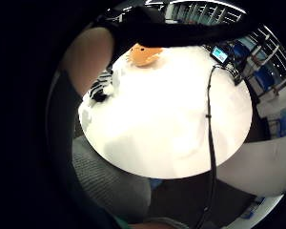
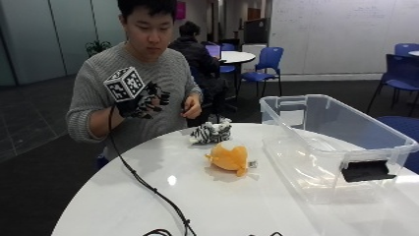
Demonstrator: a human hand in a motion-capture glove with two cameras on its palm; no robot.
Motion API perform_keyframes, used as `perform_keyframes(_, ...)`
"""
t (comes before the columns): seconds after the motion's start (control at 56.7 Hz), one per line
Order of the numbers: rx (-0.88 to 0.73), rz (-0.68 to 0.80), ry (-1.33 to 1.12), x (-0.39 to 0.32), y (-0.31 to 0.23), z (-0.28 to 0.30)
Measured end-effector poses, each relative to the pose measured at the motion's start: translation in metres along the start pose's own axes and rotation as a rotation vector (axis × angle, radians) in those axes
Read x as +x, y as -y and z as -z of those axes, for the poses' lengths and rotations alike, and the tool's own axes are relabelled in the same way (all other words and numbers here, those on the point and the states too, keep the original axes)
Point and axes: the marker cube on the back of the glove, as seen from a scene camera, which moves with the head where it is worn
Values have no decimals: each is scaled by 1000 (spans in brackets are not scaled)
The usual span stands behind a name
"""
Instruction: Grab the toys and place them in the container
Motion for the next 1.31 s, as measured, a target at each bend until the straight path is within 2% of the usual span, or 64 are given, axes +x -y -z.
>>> perform_keyframes(0.476, -58, 60, -6, -9, 19, -7)
perform_keyframes(0.688, -122, 170, -15, -40, 94, -12)
perform_keyframes(0.829, -217, 204, -88, -71, 171, -46)
perform_keyframes(0.9, -265, 213, -124, -80, 191, -63)
perform_keyframes(1.129, -412, 187, -164, -76, 191, -115)
perform_keyframes(1.235, -514, 154, -236, -72, 183, -147)
perform_keyframes(1.306, -521, 131, -298, -73, 177, -170)
